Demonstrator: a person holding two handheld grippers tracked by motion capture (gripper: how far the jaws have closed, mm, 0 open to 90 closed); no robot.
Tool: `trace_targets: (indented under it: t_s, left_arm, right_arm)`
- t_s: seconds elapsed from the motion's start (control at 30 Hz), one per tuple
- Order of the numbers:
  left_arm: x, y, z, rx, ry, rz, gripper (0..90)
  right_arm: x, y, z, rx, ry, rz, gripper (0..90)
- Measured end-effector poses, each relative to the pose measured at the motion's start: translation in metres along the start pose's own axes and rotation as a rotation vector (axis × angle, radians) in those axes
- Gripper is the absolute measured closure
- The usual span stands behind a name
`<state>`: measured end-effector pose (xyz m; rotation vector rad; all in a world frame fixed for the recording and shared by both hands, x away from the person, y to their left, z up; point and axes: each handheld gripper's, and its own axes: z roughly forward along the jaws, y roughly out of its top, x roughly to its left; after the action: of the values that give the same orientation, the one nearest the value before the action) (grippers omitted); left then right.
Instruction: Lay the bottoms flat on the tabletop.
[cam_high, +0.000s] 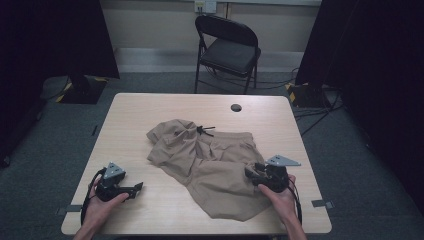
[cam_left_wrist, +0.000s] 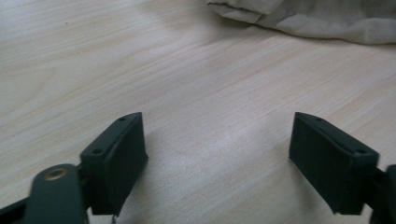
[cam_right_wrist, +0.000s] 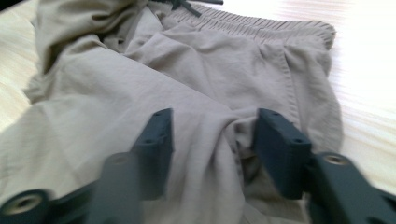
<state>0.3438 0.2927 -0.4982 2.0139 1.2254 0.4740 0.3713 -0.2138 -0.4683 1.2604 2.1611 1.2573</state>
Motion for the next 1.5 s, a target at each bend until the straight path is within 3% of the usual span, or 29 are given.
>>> trace_targets:
  t_s: [0.1, 0.17, 0.23, 0.37, 0.53, 0.6, 0.8, 0.93, 1.0, 1.07, 1.13, 1.23, 1.3, 1.43, 1.5]
  left_arm:
    - [0.001, 0.005, 0.0, 0.008, -0.039, -0.028, 23.9]
    - [0.001, 0.007, 0.001, 0.011, -0.042, -0.028, 24.0]
    - [0.001, 0.016, 0.001, 0.0, -0.05, -0.002, 24.5]
    - [0.002, 0.043, 0.009, -0.03, -0.066, 0.001, 25.3]
    - [-0.004, 0.088, 0.028, -0.063, -0.099, 0.019, 25.3]
    - [-0.006, 0.105, 0.037, -0.072, -0.112, 0.026, 25.2]
    - [-0.017, 0.146, 0.069, -0.056, -0.122, 0.035, 23.4]
    - [-0.02, 0.165, 0.088, -0.064, -0.147, 0.02, 20.8]
    - [-0.021, 0.17, 0.097, -0.067, -0.163, -0.017, 20.7]
    - [-0.024, 0.17, 0.107, -0.059, -0.156, -0.019, 22.5]
    - [-0.027, 0.167, 0.118, -0.026, -0.12, 0.005, 25.8]
    - [-0.027, 0.16, 0.129, -0.007, -0.149, -0.016, 37.7]
    - [-0.027, 0.155, 0.13, 0.001, -0.161, -0.008, 52.2]
    - [-0.021, 0.147, 0.117, -0.032, -0.206, -0.024, 81.2]
    - [-0.018, 0.142, 0.106, -0.056, -0.237, -0.024, 87.2]
  right_arm:
    - [-0.002, -0.005, 0.016, 0.043, -0.005, 0.003, 56.3]
    - [-0.002, -0.011, 0.024, 0.066, -0.007, 0.008, 57.0]
    - [-0.002, -0.016, 0.029, 0.082, -0.021, -0.016, 56.7]
    - [-0.003, -0.016, 0.029, 0.077, -0.011, -0.004, 52.5]
    - [-0.004, -0.017, 0.03, 0.075, 0.006, 0.008, 49.9]
    - [-0.002, -0.016, 0.029, 0.083, 0.002, -0.01, 49.0]
    - [0.001, -0.016, 0.03, 0.091, -0.007, -0.041, 45.6]
    - [0.002, -0.016, 0.03, 0.089, -0.007, -0.045, 44.5]
    - [0.003, -0.016, 0.03, 0.09, -0.014, -0.05, 44.1]
    - [0.003, -0.017, 0.031, 0.09, -0.015, -0.052, 43.6]
    - [0.003, -0.017, 0.031, 0.09, -0.015, -0.05, 43.5]
    - [0.003, -0.017, 0.031, 0.09, -0.013, -0.047, 43.3]
    - [0.003, -0.017, 0.031, 0.09, -0.013, -0.047, 43.3]
    - [0.002, -0.017, 0.031, 0.089, -0.006, -0.042, 43.3]
    - [0.003, -0.017, 0.031, 0.09, -0.01, -0.046, 43.2]
